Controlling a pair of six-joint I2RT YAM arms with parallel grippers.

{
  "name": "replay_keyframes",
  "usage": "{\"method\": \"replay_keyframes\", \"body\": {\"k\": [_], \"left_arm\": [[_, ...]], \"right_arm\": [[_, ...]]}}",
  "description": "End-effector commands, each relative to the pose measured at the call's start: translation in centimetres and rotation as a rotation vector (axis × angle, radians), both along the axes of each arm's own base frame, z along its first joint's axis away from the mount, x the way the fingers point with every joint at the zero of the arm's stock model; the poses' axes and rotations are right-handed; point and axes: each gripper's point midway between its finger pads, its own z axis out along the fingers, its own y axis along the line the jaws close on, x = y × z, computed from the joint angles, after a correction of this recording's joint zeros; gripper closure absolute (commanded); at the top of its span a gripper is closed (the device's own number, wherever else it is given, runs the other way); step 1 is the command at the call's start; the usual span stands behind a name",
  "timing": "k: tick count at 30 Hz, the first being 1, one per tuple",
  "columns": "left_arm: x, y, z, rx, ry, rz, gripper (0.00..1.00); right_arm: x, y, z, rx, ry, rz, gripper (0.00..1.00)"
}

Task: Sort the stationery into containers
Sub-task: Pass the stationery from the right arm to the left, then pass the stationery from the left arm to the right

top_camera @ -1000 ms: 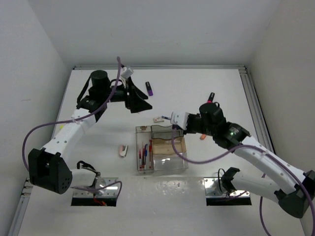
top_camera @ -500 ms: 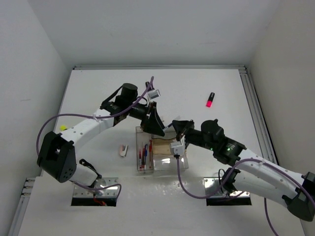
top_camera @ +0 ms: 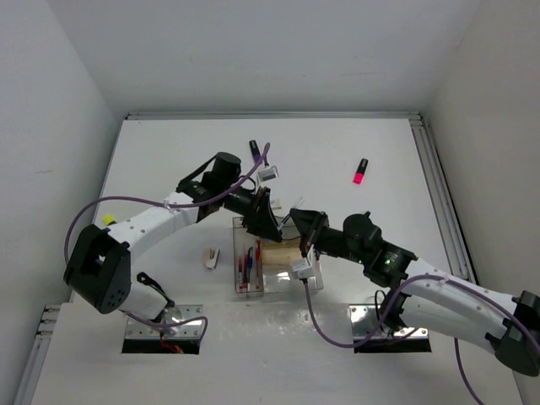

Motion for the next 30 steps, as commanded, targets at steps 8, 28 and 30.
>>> {"method": "replay_keyframes", "body": {"k": [8,28,30], "left_arm": [[-1.1,0.0,-0.7,-0.014,0.012,-0.039,0.95],[9.5,4.5,5.3,-0.080,-0.356,0.378,1.00],[8.8,4.6,5.3,-0.100,-0.370,0.373,1.00]], "right_arm": [[-0.8,1.0,1.7,0.013,-0.217,0.080,0.92],[2.2,-3.2,6.4,0.624,0.926,-0.428,0.24],[2.6,-3.1,9.4,0.787,1.150,-0.430,0.25]]}}
